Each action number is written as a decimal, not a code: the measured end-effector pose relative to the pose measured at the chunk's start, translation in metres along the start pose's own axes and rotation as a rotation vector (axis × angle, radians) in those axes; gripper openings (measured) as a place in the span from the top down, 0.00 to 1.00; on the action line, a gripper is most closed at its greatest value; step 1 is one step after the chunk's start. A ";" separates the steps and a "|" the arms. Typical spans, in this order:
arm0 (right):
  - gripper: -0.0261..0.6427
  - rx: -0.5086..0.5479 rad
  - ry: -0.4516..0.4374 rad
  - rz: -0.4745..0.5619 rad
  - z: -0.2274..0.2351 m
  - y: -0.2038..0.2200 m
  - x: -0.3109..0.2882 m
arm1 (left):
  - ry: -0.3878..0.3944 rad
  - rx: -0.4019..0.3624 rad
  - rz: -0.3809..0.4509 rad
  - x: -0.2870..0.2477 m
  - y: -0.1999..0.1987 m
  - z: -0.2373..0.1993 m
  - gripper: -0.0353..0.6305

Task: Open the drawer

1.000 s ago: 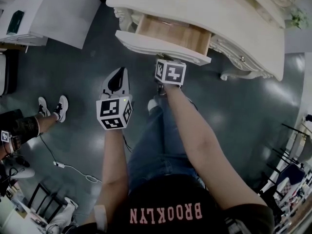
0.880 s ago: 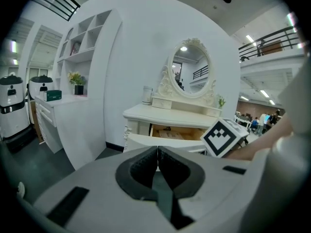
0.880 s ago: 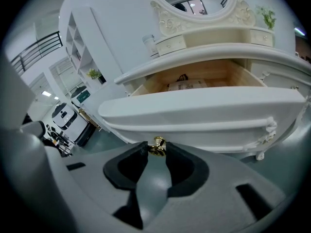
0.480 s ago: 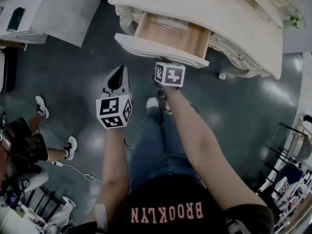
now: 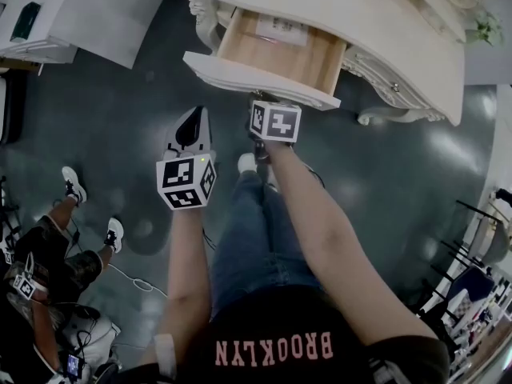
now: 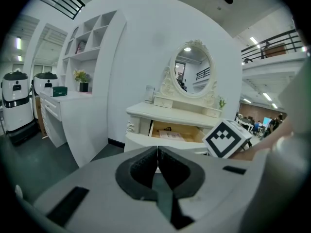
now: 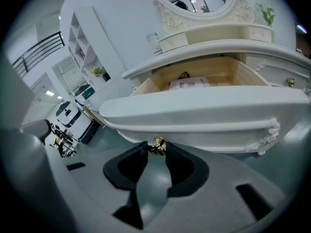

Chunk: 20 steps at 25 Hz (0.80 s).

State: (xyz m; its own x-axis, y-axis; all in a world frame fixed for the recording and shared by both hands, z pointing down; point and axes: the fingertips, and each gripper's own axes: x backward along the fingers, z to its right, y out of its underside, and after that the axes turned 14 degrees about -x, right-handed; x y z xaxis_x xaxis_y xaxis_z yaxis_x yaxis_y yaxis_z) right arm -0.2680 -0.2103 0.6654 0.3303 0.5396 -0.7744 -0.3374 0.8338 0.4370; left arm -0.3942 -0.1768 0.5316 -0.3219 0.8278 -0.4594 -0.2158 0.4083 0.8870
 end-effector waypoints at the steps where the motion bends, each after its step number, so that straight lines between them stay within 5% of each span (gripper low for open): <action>1: 0.81 0.001 -0.002 0.003 0.000 0.001 0.001 | -0.002 0.000 0.000 0.002 0.001 0.001 0.94; 13: 0.81 -0.065 0.001 -0.014 0.002 0.004 0.013 | -0.008 -0.007 0.001 0.034 0.006 0.015 0.94; 16: 0.87 -0.059 0.017 -0.009 0.002 0.007 0.021 | -0.010 -0.018 0.013 0.040 0.001 0.013 0.94; 17: 0.96 -0.051 0.025 -0.008 0.002 0.008 0.024 | -0.011 -0.021 0.017 0.042 -0.002 0.013 0.94; 20: 0.96 -0.032 0.035 -0.008 0.007 0.014 0.030 | -0.012 -0.030 0.026 0.046 -0.007 0.013 0.94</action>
State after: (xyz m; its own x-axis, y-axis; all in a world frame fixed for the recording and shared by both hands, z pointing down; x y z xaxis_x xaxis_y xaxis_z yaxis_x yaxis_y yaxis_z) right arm -0.2573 -0.1816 0.6516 0.3021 0.5277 -0.7939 -0.3626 0.8338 0.4163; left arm -0.3960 -0.1363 0.5052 -0.3168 0.8425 -0.4357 -0.2348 0.3754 0.8966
